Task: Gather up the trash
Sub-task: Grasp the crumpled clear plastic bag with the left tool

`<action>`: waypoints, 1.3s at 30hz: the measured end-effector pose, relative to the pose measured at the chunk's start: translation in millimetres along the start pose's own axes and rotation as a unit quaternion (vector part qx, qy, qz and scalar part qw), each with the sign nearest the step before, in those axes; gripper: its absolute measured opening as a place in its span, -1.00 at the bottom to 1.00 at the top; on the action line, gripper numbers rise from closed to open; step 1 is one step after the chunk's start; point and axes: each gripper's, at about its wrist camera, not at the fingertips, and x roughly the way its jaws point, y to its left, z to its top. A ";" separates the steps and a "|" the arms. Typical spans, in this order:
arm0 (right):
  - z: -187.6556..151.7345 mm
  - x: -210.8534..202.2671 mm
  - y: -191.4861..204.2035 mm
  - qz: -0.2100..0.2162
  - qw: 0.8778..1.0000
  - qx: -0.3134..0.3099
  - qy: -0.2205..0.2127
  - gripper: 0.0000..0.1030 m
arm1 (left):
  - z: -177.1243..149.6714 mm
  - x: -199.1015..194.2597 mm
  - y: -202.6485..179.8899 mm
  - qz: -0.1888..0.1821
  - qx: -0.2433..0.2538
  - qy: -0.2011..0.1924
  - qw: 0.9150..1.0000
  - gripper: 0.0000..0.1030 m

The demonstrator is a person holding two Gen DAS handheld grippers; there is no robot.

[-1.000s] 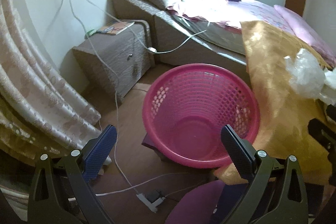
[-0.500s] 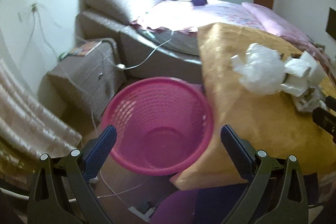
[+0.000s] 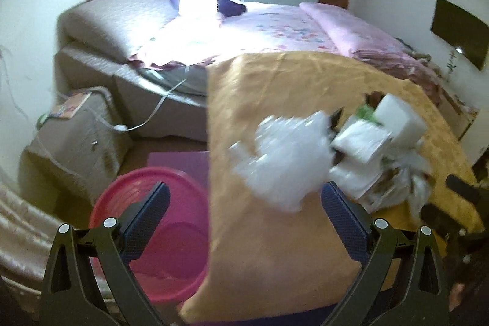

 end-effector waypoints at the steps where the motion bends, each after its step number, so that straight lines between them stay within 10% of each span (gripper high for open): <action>1: -0.1 -0.5 -4.2 -0.002 1.000 0.005 -0.001 0.87 | 4.9 3.5 -5.9 -0.005 0.005 0.002 1.000 0.86; 13: -1.2 -4.3 -32.2 -0.010 0.999 0.032 -0.005 0.87 | 27.1 55.4 -29.8 -0.024 0.033 0.044 0.998 0.83; 24: -5.3 -0.3 -53.5 -0.015 0.998 0.057 0.002 0.87 | 24.5 71.3 -36.5 -0.048 0.041 0.056 0.996 -0.12; 39: -15.1 8.4 -60.2 -0.033 0.998 0.056 0.017 0.81 | 9.5 22.1 -4.5 -0.041 -0.009 0.018 0.999 -0.21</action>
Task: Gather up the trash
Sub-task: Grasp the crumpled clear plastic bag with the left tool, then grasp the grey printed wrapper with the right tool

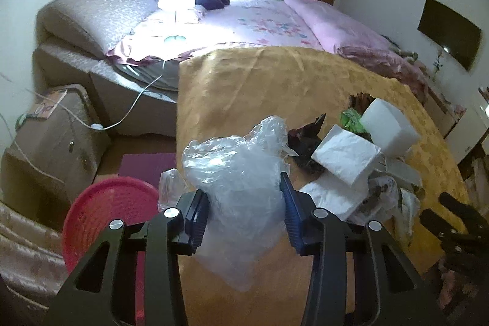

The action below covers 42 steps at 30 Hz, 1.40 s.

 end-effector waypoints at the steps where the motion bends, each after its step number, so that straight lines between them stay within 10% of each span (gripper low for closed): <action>1: -1.6 2.6 0.6 -0.001 1.000 -0.003 0.003 0.79 | -2.7 -2.7 1.2 0.000 -0.001 0.000 1.000 -0.21; 8: -5.2 20.5 -6.2 0.011 1.000 0.010 0.021 0.47 | -15.1 -13.4 2.6 0.010 0.014 -0.006 1.000 -0.21; 32: -2.2 31.8 20.7 0.004 0.999 -0.023 0.024 0.53 | -30.6 -22.7 5.5 0.014 0.012 -0.010 1.000 -0.21; 42: -8.2 22.9 6.9 -0.001 1.000 -0.016 0.025 -0.27 | -31.0 -24.0 6.1 0.016 0.009 -0.008 1.000 -0.21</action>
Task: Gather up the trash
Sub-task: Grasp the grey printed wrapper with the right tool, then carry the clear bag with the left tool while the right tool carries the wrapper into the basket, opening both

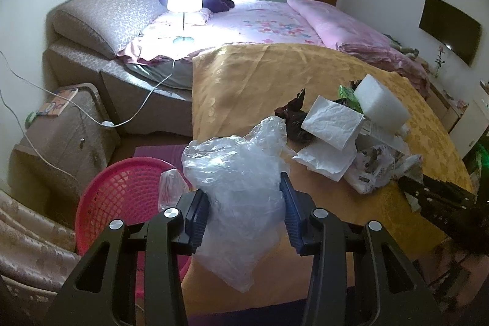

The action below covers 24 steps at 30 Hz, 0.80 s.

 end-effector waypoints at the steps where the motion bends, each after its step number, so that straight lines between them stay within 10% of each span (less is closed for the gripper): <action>1: -1.4 -2.3 -1.9 0.002 1.000 0.001 0.000 -0.29 | -0.1 -0.6 0.3 0.000 0.000 0.000 1.000 -0.21; 24: 16.9 -48.3 37.8 0.045 0.997 -0.031 -0.049 -0.33 | -17.1 -22.7 39.9 0.032 -0.026 0.000 0.999 -0.21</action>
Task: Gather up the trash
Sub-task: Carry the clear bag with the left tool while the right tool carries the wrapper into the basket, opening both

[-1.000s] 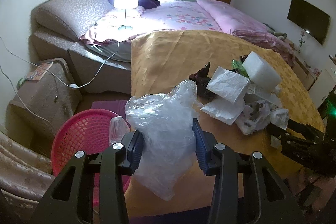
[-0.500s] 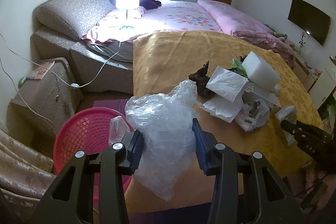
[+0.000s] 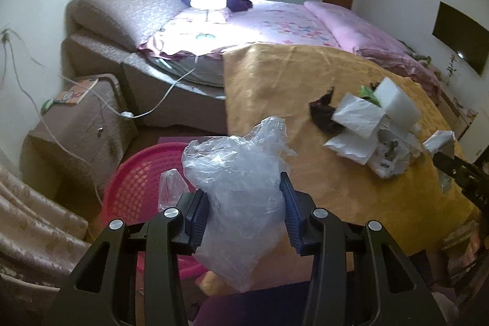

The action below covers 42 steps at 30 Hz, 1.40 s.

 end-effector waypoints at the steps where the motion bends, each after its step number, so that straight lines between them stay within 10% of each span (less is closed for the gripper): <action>1: 1.9 1.0 4.8 0.004 1.000 -0.005 0.000 -0.33 | -0.8 -0.6 5.1 0.004 -0.005 0.001 1.000 -0.21; 23: 25.1 71.6 157.1 0.132 0.982 -0.122 0.058 -0.33 | -26.7 39.3 92.1 0.077 -0.095 0.044 0.992 -0.20; 42: 18.2 129.0 226.0 0.163 0.963 -0.184 0.112 -0.31 | -39.6 67.9 116.2 0.115 -0.112 0.079 0.984 -0.14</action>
